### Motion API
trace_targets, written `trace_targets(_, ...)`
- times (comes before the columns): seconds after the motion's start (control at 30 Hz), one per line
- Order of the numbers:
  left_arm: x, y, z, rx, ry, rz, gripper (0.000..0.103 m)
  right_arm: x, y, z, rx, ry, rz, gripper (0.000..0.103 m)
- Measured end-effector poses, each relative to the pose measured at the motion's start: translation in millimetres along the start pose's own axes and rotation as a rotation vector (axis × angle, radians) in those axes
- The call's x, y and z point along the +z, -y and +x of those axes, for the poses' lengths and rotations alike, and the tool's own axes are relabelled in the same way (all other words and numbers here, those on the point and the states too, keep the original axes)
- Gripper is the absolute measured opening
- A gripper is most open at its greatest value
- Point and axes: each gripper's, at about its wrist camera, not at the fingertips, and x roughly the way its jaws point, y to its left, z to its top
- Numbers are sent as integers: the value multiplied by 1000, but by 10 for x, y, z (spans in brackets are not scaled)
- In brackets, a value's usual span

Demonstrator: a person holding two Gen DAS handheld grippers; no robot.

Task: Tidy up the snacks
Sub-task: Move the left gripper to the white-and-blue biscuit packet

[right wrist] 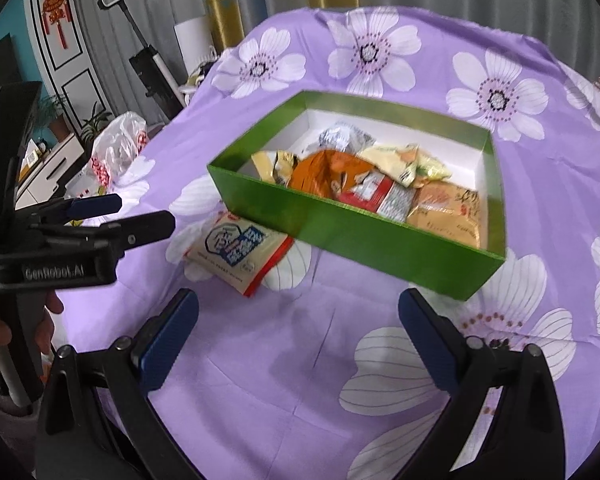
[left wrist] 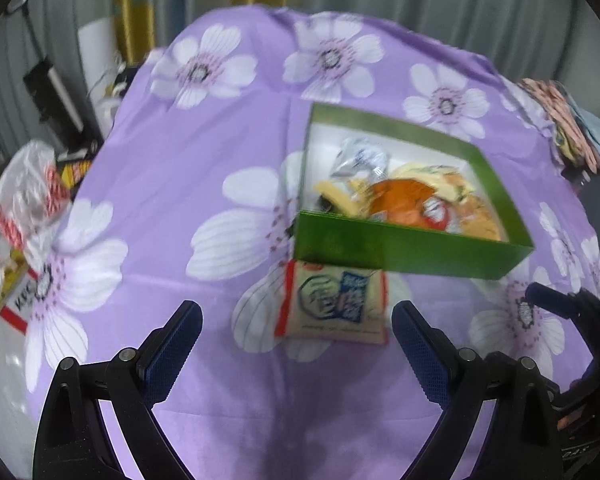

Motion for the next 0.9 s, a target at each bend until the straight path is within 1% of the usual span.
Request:
trace_targets(0.13,-59,-139,124,-6,-35,-38,96,-36,-9,141,9,-33,0,101)
trace_targets(0.33,-109,-221,267,-62,-72,-75,96,-98,-49,298,36,-66,-10,100)
trace_targets(0.43,-113,-197,297,-87,-67,-78,96,-118,-69,366,63,-71,-8,100)
trace_targets(0.5,-104,-179,343,-115,-77,-81,96,-124,-85,419,86,-73,-4,100)
trace_targets(0.6,-80,-157,400,-127,-90,-74,96,-115,-104,509,122,-75,4,100)
trace_targets(0.67,-58,-144,440,-148,-99,-76,96,-99,-120,564,142,-76,7,99)
trace_targets(0.9,0,-101,540,-171,-117,-57,96,-30,-153,739,194,-85,18,95)
